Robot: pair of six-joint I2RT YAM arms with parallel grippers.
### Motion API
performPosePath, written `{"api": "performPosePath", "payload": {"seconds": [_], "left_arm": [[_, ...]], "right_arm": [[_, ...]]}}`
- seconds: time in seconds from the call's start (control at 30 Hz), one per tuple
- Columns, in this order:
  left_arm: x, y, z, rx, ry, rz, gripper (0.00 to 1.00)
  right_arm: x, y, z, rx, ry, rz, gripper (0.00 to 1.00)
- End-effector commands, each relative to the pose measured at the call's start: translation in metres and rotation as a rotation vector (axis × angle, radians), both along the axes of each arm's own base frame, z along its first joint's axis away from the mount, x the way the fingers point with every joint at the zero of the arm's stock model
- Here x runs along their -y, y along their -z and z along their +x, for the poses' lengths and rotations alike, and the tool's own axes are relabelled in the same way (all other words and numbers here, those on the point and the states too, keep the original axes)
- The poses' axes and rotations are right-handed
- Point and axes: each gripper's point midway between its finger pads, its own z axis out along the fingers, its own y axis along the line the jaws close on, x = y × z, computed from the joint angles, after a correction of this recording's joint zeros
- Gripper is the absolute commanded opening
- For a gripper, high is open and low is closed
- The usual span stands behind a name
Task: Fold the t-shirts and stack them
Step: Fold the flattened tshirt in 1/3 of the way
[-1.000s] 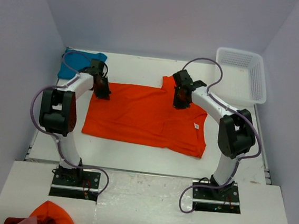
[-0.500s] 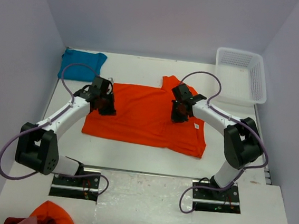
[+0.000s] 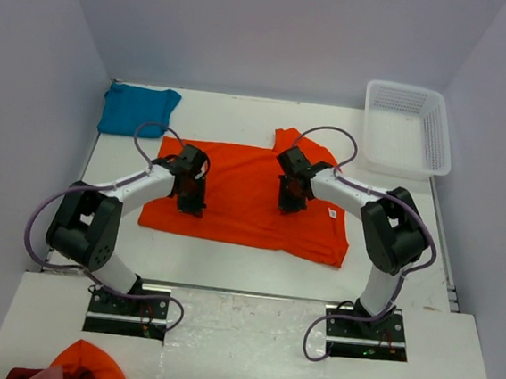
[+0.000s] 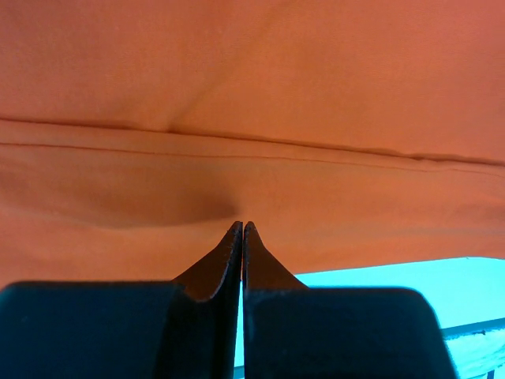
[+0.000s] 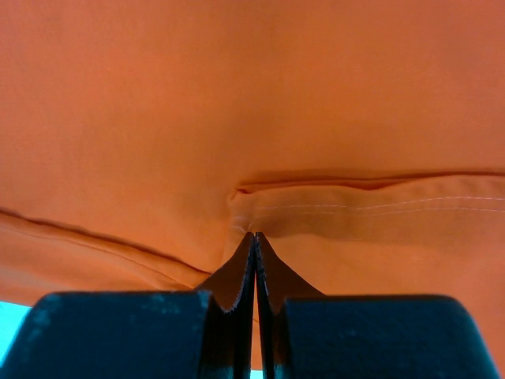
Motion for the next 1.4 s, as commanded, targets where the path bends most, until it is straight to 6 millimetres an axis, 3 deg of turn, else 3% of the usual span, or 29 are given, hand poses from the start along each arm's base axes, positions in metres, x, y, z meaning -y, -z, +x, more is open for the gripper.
{"api": "performPosePath", "payload": {"seconds": [0.0,0.47,0.63,0.87,1.2,1.37], "left_arm": [[0.001,0.014,-0.003,-0.038,-0.02,0.002,0.0],[-0.035,0.049,-0.049,-0.236,-0.188,0.176,0.0],[-0.06,0.048,-0.062,-0.248,-0.266,0.243,0.0],[-0.078,0.049,-0.09,-0.311,-0.329,0.262,0.0],[-0.079,0.036,-0.105,-0.373,-0.342,0.265,0.0],[-0.086,0.031,-0.11,-0.372,-0.355,0.292,0.0]], "right_arm": [[-0.016,-0.004,0.006,0.031,-0.004,0.014,0.0],[-0.029,0.037,-0.024,-0.048,-0.037,-0.014,0.0],[-0.029,0.047,-0.04,-0.067,-0.046,-0.026,0.0],[-0.021,0.057,-0.059,-0.081,-0.042,-0.055,0.0],[-0.003,0.062,-0.099,-0.106,-0.028,-0.083,0.0],[-0.006,0.063,-0.117,-0.111,-0.039,-0.09,0.0]]}}
